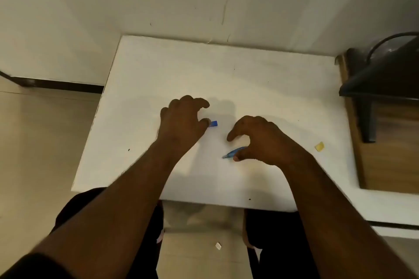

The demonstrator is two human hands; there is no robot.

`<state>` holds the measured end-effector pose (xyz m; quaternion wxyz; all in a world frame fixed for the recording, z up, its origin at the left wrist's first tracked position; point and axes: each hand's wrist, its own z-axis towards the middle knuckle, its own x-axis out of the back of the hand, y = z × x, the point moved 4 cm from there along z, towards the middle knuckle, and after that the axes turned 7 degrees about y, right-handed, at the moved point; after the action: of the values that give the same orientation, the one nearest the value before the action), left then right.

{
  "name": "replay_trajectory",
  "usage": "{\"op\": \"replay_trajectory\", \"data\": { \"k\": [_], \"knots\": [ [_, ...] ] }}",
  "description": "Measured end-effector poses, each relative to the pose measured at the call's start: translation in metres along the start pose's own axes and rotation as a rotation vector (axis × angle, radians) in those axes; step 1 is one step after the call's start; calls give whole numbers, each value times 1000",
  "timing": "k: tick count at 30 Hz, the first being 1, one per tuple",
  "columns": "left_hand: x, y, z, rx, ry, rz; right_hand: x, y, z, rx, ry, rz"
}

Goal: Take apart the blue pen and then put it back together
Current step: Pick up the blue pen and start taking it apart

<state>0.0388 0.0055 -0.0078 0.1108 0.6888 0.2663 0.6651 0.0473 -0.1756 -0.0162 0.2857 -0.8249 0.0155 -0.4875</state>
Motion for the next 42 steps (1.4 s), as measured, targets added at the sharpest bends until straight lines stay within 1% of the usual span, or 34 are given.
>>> {"op": "replay_trajectory", "data": {
  "k": [2, 3, 4, 5, 7, 8, 9, 10, 11, 12, 13, 14, 17, 19, 23, 26, 28, 32, 35, 42],
  "knots": [
    [-1, 5, -2, -27, 13, -13, -2, -3, -3, 23, -33, -212],
    [-4, 7, -3, -42, 17, -23, -5, -2, -4, 24, -43, -269],
    [-5, 9, -5, -44, 33, -46, -7, -1, -3, 11, -28, -285],
    [-7, 10, -6, -47, 35, -76, -8, -3, -2, 12, -26, -244],
    [-5, 11, -5, -11, 76, -205, -2, -4, 0, -39, 11, -13],
    [-1, 12, -3, 33, 118, -312, 6, -5, 2, -95, 75, 142],
    [2, 13, -2, 100, 137, -433, 16, -6, 3, -156, 181, 332],
    [4, 14, 0, 190, 115, -564, 27, -8, 3, -215, 296, 537],
    [4, 17, 0, 282, 47, -711, 34, -11, 2, -261, 381, 734],
    [3, 20, 0, 355, -43, -843, 38, -15, 0, -279, 427, 896],
    [2, 22, -1, 393, -127, -931, 39, -19, -1, -277, 448, 1005],
    [0, 24, -2, 397, -196, -957, 38, -23, -1, -268, 441, 1065],
    [-7, 25, -6, 394, -364, -912, 30, -26, 3, -261, 413, 1077],
    [-9, 26, -8, 404, -436, -866, 30, -20, 6, -295, 460, 1069],
    [-9, 24, -7, 349, -396, -902, 35, -13, 11, -311, 480, 1076],
    [-13, 25, -6, 370, -370, -891, 44, 2, 11, -390, 576, 1124],
    [-16, 27, -6, 367, -379, -879, 48, 8, 11, -393, 594, 1127],
    [-21, 28, -8, 313, -401, -810, 47, 2, 13, -340, 510, 1100],
    [-19, 27, -7, 336, -400, -807, 45, 0, 15, -321, 439, 1078],
    [-17, 27, -7, 309, -421, -735, 41, 2, 15, -335, 369, 984]
  ]
}}
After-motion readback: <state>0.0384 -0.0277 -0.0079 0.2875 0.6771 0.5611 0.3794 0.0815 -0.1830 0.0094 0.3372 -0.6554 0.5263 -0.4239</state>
